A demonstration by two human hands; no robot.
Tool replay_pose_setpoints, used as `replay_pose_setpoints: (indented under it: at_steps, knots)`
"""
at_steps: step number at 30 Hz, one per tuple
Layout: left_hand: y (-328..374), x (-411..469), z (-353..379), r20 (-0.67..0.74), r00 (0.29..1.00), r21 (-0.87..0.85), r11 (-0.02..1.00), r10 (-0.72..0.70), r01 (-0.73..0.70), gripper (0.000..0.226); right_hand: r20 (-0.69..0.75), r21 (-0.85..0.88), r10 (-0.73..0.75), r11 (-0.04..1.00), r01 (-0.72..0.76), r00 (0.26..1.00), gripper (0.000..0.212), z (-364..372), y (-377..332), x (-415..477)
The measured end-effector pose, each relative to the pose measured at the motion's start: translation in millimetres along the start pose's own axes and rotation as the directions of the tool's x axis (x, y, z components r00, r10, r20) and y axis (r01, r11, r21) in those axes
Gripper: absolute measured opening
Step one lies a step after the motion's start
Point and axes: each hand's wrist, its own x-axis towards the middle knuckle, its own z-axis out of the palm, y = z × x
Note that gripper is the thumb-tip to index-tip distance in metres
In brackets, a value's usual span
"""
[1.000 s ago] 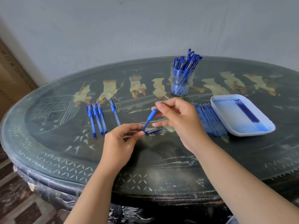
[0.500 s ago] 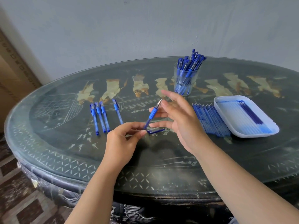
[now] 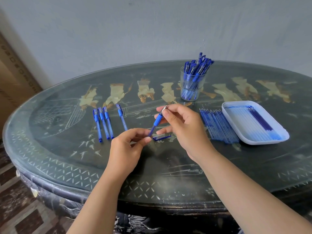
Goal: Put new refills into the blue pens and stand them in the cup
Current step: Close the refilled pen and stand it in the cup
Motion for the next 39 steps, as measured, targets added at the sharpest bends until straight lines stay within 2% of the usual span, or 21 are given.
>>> replay_pose_setpoints:
  at_steps: [9,12,14,17,18,19,20,21,22,24,26,28,29,30,31,32,33,35,37,39]
  knots:
    - [-1,-1,0,-0.013,1.0,0.039,0.999,-0.013,0.013,0.026,-0.064,-0.078,-0.051,0.996,0.046,0.997,0.016,7,-2,-3]
    - [-1,-2,0,-0.035,0.999,0.001,1.0,-0.03,0.03,0.019,-0.054,-0.084,-0.008,0.996,0.003,0.998,0.024,9,-2,-6]
    - [0,-2,-1,-0.039,0.998,-0.025,0.999,-0.041,0.04,0.017,-0.009,-0.088,0.026,0.996,-0.027,1.0,0.021,11,0,-8]
    - [0,-2,-1,-0.037,0.996,-0.06,0.995,-0.081,0.079,0.021,-0.042,0.06,0.147,0.988,-0.144,0.988,0.014,6,4,-4]
    - [0,-2,-1,-0.038,0.995,-0.068,0.994,-0.091,0.088,0.02,-0.059,0.016,0.158,0.987,-0.158,0.986,0.012,1,5,-2]
    - [-1,-1,-1,-0.039,0.995,-0.071,0.993,-0.096,0.094,0.02,-0.053,-0.153,0.129,0.979,-0.136,0.99,0.009,-4,9,0]
    - [-1,-1,-1,-0.037,0.995,-0.073,0.993,-0.098,0.095,0.02,-0.002,-0.386,0.086,0.919,-0.08,0.996,0.007,-10,13,1]
    - [-1,-1,-1,-0.036,0.995,-0.071,0.993,-0.096,0.094,0.021,0.089,-0.595,0.061,0.803,0.005,0.994,0.01,-14,17,1]
    - [-1,-1,-1,-0.033,0.995,-0.07,0.993,-0.094,0.092,0.022,0.19,-0.726,0.058,0.68,0.101,0.98,0.016,-15,22,1]
    - [-1,0,-2,-0.028,0.995,-0.074,0.993,-0.095,0.092,0.022,0.317,-0.815,0.088,0.534,0.224,0.944,0.026,-14,32,1]
    - [-1,-1,-2,-0.024,0.995,-0.076,0.993,-0.096,0.094,0.021,0.327,-0.831,0.061,0.494,0.256,0.943,0.021,-13,35,3]
    - [-1,-1,-2,-0.019,0.995,-0.07,0.993,-0.094,0.092,0.019,0.207,-0.79,-0.014,0.587,0.176,0.978,0.013,-13,31,5]
    - [-1,-1,-2,-0.016,0.996,-0.064,0.994,-0.09,0.089,0.019,0.083,-0.719,-0.037,0.689,0.086,0.996,0.01,-14,26,8]
    - [-1,-1,-2,-0.012,0.996,-0.058,0.995,-0.084,0.083,0.019,-0.059,-0.57,-0.022,0.822,-0.016,0.998,0.009,-15,19,10]
    - [-1,-1,-2,-0.009,0.997,-0.053,0.996,-0.076,0.075,0.019,-0.161,-0.331,0.036,0.94,-0.089,0.986,0.011,-16,11,12]
    - [-1,-1,-2,-0.008,0.998,-0.053,0.996,-0.068,0.067,0.02,-0.201,-0.069,0.091,0.992,-0.107,0.975,0.013,-17,2,14]
    - [-1,-1,-1,-0.008,0.998,-0.055,0.997,-0.059,0.058,0.022,-0.214,0.124,0.107,0.989,-0.082,0.971,0.014,-18,-6,15]
    - [0,-1,0,-0.007,0.999,-0.049,0.998,-0.037,0.036,0.026,-0.215,0.328,0.091,0.944,-0.016,0.972,0.02,-20,-19,16]
    - [0,-1,0,-0.005,1.0,-0.041,0.999,-0.017,0.017,0.028,-0.195,0.374,0.076,0.928,0.002,0.978,0.022,-18,-26,14]
    - [0,-2,1,-0.004,1.0,-0.032,0.999,-0.004,0.004,0.029,-0.176,0.326,0.073,0.945,-0.012,0.982,0.019,-14,-26,11]
